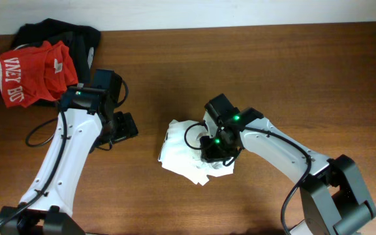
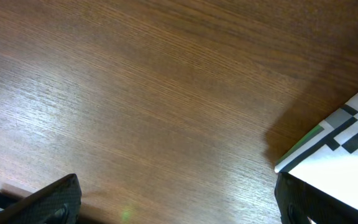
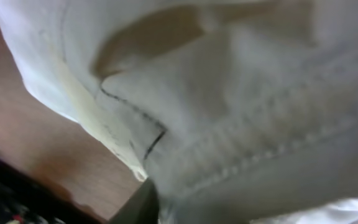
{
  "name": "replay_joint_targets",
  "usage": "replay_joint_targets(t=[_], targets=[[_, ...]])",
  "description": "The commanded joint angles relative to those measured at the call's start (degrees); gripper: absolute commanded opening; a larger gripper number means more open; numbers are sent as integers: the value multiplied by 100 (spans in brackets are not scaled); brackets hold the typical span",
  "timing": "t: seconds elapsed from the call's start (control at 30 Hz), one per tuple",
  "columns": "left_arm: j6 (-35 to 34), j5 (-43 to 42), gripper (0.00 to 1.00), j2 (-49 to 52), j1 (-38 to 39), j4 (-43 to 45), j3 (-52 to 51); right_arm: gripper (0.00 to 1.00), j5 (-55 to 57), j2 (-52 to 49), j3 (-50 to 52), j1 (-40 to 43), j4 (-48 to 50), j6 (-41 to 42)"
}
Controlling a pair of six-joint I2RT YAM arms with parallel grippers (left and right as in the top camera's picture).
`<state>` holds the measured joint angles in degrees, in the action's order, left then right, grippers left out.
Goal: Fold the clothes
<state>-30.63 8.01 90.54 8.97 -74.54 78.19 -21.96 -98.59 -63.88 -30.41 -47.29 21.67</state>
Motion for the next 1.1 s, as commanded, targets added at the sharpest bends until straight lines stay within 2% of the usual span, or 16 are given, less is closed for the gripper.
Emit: replay_joint_targets(t=[0.0, 0.07, 0.27, 0.33, 0.53, 0.57, 0.7, 0.73, 0.77, 0.83, 0.87, 0.9, 0.93, 0.97, 1.0, 1.07], targets=[[70, 83, 99, -13, -15, 39, -37, 4, 319, -13, -319, 83, -487, 4], [70, 85, 99, -13, -15, 52, -39, 4, 1054, -13, -826, 245, -1440, 7], [70, 83, 99, -13, -15, 83, -39, 4, 1980, -15, -1067, 756, -2643, 9], [70, 85, 99, -13, -15, 79, -39, 7, 2430, -15, -997, 848, -2527, 9], [70, 83, 99, -13, -15, 79, -39, 10, 2739, -26, 61, 1635, -1008, 105], [70, 83, 99, -13, -15, 76, -39, 14, 2881, -26, 57, 1810, -1086, 280], [70, 81, 99, -13, -15, 122, -39, 53, 2887, -24, -575, 2529, -2022, 282], [70, 79, 99, -13, -15, 129, -39, 70, 2894, -17, -911, 2594, -2347, 275], [70, 70, 99, -13, -13, 127, -39, 71, 2885, -13, -1357, 2632, -2730, 238], [70, 59, 99, -13, -15, 122, -48, 71, 2824, -13, -2109, 2632, -3289, 155], [70, 59, 99, -13, -15, 129, -68, 66, 2347, -13, -2448, 2632, -3403, -455], [70, 59, 99, -13, -13, 177, -129, 54, 1849, -13, -2570, 2632, -3390, -914], [70, 57, 99, -13, -15, 275, -251, 30, 1482, -15, -2542, 2632, -3276, -1239], [70, 35, 99, -13, -15, 348, -345, 14, 1346, -20, -2420, 2632, -3088, -1440], [70, -46, 99, -13, -15, 435, -437, 4, 1318, -22, -2210, 2632, -2811, -1445], [72, -111, 99, -13, -15, 479, -498, 4, 568, -26, -1563, 2632, -2166, -1834]])
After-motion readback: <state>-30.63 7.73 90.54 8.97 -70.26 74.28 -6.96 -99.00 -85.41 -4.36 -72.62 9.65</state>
